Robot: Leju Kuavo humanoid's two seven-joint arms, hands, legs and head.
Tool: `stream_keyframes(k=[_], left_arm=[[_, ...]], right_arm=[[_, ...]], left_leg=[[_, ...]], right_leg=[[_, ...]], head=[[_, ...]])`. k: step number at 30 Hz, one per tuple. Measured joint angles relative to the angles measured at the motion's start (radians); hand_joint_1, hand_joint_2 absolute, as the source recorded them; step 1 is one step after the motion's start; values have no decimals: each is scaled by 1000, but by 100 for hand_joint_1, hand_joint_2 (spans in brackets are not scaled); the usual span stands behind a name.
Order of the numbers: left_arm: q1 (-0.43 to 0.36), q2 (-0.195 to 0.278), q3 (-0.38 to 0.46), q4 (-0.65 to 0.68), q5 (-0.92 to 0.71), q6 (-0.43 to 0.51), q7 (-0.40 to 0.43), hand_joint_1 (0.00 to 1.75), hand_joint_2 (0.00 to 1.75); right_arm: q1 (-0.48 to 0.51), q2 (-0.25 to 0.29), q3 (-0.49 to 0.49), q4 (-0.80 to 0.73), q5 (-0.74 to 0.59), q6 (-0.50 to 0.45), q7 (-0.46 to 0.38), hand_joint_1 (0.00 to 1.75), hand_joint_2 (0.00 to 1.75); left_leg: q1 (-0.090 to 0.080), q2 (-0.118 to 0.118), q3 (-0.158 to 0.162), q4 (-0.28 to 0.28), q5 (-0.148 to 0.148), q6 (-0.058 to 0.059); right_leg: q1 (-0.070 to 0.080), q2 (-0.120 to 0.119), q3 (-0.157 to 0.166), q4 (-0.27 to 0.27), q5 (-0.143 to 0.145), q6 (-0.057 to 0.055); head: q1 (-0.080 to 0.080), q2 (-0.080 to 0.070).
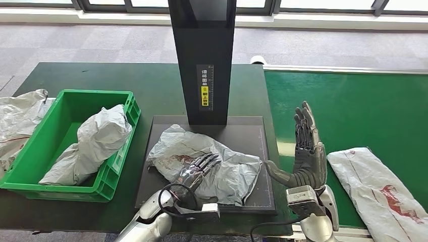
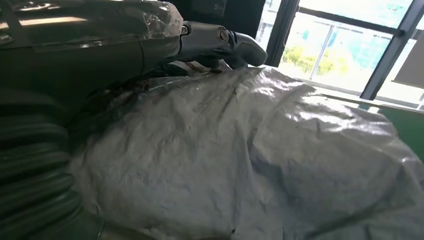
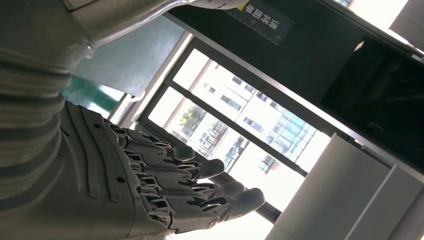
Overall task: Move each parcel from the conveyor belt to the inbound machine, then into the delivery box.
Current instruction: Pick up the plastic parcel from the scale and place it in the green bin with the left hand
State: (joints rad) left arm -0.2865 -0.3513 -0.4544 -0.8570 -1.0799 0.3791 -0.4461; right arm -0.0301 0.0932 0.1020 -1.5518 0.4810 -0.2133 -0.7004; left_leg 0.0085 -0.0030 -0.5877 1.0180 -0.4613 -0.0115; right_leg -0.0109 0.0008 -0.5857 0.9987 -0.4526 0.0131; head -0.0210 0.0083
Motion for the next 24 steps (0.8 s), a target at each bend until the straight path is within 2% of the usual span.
stream_keyframes(k=[2,6,11,24], left_arm=[[-16,-8,-4,36,-18,2,10,3,175],[-58,-27,-32,116,-81,32,55,175,175],[-95,-43,-70,188,-133,70,93,175,175],[-125,-52,-91,239,-143,77,99,175,175]], right_arm=[[0,-2,0,0,-1,1,0,0,175],[-2,-6,1,0,-8,-1,0,0,175],[-5,-12,9,0,-17,-9,0,0,175],[-5,-19,19,0,-19,-9,0,0,175]], left_leg=[[0,0,0,0,0,0],[0,-2,1,0,0,0],[0,-2,3,0,0,0],[0,-2,4,0,0,0]], right_leg=[[0,0,0,0,0,0],[0,-2,3,0,0,0],[0,-2,4,0,0,0],[0,-1,5,0,0,0]], head=[[0,0],[0,0],[0,0],[0,0]])
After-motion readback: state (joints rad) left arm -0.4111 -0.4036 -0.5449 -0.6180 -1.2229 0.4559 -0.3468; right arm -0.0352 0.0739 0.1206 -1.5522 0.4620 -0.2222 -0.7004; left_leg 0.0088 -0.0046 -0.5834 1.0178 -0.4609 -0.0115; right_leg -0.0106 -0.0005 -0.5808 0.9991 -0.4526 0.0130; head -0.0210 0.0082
